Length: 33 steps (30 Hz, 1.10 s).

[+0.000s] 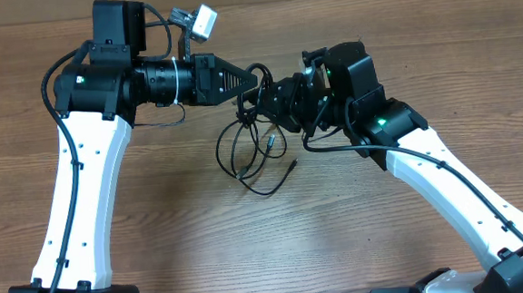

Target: Untangle cables

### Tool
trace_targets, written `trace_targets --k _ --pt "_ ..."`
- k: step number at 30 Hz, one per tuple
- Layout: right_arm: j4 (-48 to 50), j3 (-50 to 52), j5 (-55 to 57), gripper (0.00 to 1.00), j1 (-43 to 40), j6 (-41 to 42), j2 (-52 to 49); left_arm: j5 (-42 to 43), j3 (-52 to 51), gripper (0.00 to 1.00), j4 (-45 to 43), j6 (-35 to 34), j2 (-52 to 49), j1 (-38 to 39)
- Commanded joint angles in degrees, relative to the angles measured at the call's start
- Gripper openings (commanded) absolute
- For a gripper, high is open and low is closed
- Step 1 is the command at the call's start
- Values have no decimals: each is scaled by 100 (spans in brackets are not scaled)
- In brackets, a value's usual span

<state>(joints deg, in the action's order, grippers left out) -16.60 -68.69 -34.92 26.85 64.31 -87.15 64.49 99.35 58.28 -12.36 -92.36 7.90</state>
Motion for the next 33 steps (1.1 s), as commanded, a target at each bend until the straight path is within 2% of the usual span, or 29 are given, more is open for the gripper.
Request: trace_targets --k 1,10,16,23,28,33 --pt "-66 -103 168 4 48 42 109 92 129 4 -28 -98 173 39" --pt "-48 -105 -710 4 -81 46 111 -726 129 4 129 -87 173 37" --pt "-15 -105 -1305 4 -564 192 111 -1244 129 4 516 525 173 37" --pt "-13 -105 -1985 4 -1285 238 111 -2741 129 4 1051 619 173 37" --pt "166 -105 -2247 4 -1740 496 111 -3346 114 4 1357 662 173 39" --pt "776 -105 -2459 4 -2011 898 111 -3805 111 4 1620 765 173 39"
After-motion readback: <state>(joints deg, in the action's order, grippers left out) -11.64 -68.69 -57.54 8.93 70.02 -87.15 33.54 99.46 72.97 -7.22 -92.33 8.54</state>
